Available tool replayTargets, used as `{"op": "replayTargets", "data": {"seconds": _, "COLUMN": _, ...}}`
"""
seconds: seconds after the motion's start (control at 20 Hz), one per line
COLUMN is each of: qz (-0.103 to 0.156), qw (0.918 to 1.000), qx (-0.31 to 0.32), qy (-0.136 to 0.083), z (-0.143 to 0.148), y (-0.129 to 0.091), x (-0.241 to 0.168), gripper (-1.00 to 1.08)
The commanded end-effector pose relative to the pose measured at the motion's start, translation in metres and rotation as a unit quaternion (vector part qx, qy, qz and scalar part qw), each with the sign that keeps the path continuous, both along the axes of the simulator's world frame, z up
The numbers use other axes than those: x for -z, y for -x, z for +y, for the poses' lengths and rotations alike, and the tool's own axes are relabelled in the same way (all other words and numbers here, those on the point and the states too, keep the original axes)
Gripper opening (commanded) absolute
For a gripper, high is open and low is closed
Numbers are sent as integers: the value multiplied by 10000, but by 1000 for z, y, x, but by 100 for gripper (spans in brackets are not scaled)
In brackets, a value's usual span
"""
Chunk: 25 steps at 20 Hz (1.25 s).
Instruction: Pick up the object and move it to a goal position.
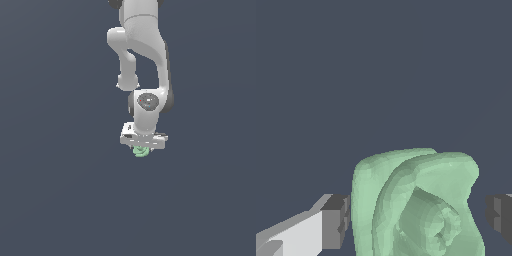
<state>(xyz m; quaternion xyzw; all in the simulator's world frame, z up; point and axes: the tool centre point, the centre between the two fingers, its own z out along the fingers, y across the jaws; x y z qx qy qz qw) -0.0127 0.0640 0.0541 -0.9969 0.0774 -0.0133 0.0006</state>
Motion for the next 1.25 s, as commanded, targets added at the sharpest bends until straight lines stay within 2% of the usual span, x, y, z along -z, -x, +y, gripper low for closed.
{"op": "replayTargets", "data": {"seconds": 0.0, "qz": 6, "qw": 10000, "qx": -3, "qy": -1, "z": 0, "y": 1, "x": 0, "gripper": -100}}
{"op": "replayTargets", "data": {"seconds": 0.75, "qz": 120, "qw": 9999, "qx": -45, "qy": -6, "z": -24, "y": 17, "x": -52, "gripper": -100}}
{"op": "replayTargets", "data": {"seconds": 1.2, "qz": 134, "qw": 9999, "qx": -50, "qy": -4, "z": -26, "y": 17, "x": -58, "gripper": -100}}
